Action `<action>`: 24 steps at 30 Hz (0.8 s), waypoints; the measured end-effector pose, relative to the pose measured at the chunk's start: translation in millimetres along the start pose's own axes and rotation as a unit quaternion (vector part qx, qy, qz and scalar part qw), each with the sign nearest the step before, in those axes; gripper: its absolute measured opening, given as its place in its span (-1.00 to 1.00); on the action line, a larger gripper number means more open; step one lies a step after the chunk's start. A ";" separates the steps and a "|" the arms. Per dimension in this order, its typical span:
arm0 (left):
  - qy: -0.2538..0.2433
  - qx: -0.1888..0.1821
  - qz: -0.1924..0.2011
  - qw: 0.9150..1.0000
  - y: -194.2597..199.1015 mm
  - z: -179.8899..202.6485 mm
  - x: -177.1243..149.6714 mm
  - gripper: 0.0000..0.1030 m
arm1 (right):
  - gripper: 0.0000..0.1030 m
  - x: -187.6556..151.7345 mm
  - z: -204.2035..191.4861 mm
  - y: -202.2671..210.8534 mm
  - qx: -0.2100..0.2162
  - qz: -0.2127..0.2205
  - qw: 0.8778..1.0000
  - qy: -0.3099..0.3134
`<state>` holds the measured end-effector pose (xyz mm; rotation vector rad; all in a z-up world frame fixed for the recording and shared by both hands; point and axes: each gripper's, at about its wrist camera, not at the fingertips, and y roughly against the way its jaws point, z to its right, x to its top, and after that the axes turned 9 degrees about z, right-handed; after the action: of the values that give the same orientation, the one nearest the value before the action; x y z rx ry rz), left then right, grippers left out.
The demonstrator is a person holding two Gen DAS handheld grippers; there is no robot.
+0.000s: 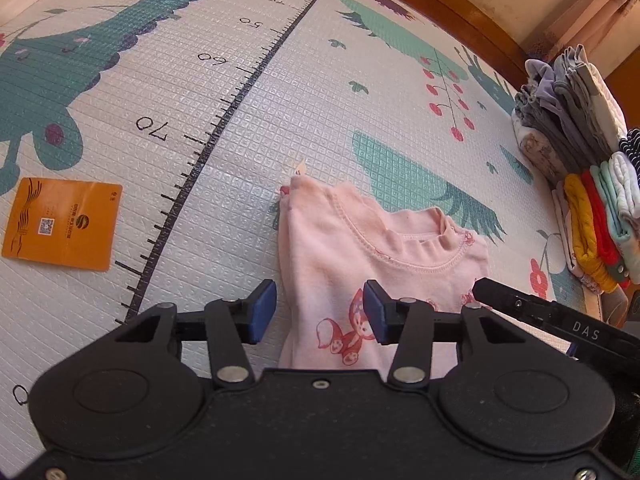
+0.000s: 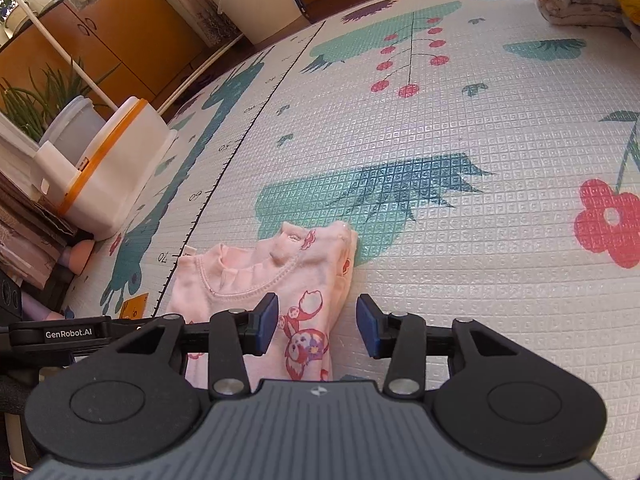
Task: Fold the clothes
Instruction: 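Close the left gripper on the shirt edge while the right gripper pinches beside it, then lift the folded shirt with both grippers and carry it to the clothes stack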
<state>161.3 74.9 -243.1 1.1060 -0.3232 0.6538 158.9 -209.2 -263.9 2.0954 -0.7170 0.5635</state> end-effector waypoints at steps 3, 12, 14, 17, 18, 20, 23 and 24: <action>0.005 -0.012 -0.002 1.000 -9.3 -2.0 2.0 -0.12 | -0.14 2.5 2.5 -11.3 0.018 -0.009 1.000 -0.010; 0.001 -0.022 0.015 1.000 -14.5 -3.1 -0.5 -0.45 | -0.49 -6.3 -9.4 -19.2 0.017 -0.002 1.000 0.017; 0.002 -0.020 0.018 1.000 -16.2 -4.0 -1.1 -0.60 | -0.53 -7.1 -12.1 -20.8 0.015 -0.001 1.000 0.026; 0.018 -0.029 0.019 0.999 -15.9 -8.0 -2.3 -0.70 | -0.59 -6.7 -11.9 -19.9 0.016 0.001 1.000 0.024; 0.019 -0.032 0.020 0.999 -14.6 -8.0 -2.2 -0.72 | -0.61 -6.1 -11.8 -17.7 0.017 0.003 1.000 0.020; 0.021 -0.039 0.020 0.999 -11.4 -7.5 -1.4 -0.73 | -0.61 -4.4 -11.6 -10.0 0.022 0.010 1.000 0.009; 0.014 -0.041 0.016 0.999 -11.5 -6.9 -1.6 -0.68 | -0.57 -2.6 -8.6 -7.6 0.018 0.000 1.000 0.006; 0.018 -0.043 0.012 0.999 -12.6 -8.9 -1.2 -0.59 | -0.40 -1.9 -7.2 -6.8 0.006 0.003 1.000 0.009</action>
<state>167.7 78.9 -256.6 1.0079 -0.3303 0.6742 161.0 -199.4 -264.9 2.0972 -0.7118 0.5920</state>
